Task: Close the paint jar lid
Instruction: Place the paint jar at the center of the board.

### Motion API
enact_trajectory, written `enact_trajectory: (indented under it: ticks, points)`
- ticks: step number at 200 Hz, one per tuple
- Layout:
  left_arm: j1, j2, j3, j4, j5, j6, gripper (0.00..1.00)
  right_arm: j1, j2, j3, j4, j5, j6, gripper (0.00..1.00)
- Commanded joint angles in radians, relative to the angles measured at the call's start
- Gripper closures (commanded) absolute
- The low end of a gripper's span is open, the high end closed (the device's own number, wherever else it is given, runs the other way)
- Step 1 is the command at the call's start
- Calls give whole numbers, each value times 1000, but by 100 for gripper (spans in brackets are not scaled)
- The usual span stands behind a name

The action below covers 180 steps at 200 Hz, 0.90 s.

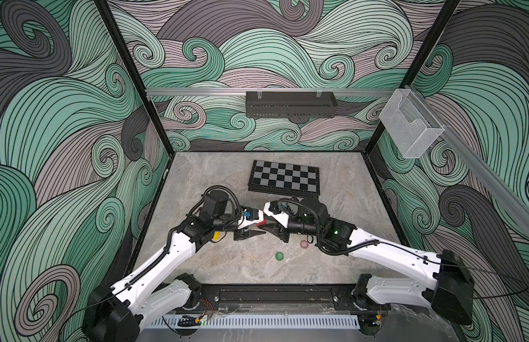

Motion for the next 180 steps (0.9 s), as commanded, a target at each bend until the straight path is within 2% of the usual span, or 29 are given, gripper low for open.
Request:
enact_trajectory:
  ticks: [1, 7, 24, 58, 81, 108, 180]
  points:
    - [-5, -57, -33, 125, -132, -61, 25, -27, 59, -8, 124, 140, 117, 100]
    - [-6, -73, -46, 153, -169, -80, 16, -32, 75, -10, 143, 170, 139, 100]
    - [-5, -120, -91, 236, -274, -125, 8, -39, 133, -8, 190, 229, 179, 100]
    - [-5, -193, -160, 369, -486, -174, 3, -40, 284, 20, 268, 309, 228, 100]
    - [-5, -218, -181, 409, -575, -182, 1, -40, 382, 41, 325, 318, 266, 100]
    - [-6, -230, -189, 427, -624, -183, 1, -34, 485, 74, 370, 317, 281, 100]
    - [-4, -239, -192, 431, -628, -177, 1, 15, 684, 132, 485, 333, 208, 100]
